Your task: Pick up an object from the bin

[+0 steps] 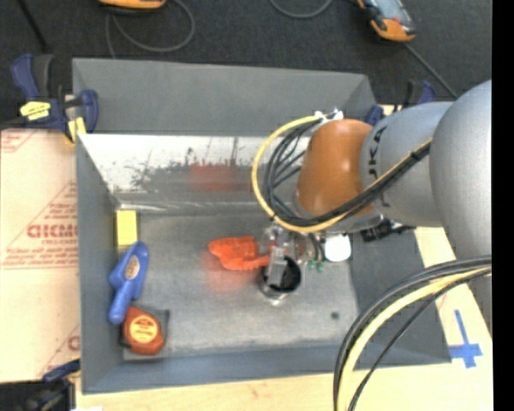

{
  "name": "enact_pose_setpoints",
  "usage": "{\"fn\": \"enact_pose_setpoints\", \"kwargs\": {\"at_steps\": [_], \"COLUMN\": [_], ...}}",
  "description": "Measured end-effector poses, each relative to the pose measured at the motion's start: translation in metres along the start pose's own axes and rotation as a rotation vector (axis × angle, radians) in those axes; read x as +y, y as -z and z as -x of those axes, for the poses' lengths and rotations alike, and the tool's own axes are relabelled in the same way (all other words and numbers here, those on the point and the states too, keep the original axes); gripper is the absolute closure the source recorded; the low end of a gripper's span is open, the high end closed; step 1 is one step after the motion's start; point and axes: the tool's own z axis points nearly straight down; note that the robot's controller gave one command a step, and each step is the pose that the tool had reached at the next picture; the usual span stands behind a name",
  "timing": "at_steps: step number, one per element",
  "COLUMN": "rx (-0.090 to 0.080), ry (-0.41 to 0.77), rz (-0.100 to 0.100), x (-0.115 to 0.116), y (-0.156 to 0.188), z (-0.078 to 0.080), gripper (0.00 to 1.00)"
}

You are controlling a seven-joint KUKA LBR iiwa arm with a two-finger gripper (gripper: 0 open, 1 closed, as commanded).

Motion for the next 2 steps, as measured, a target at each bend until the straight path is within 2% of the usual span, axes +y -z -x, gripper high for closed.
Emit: {"fn": "enact_pose_setpoints", "kwargs": {"at_steps": [2], "rx": [0.004], "ry": [0.001], "rz": [0.000], "x": [0.000], "y": [0.014], "z": [0.000], "gripper": [1.00]}}
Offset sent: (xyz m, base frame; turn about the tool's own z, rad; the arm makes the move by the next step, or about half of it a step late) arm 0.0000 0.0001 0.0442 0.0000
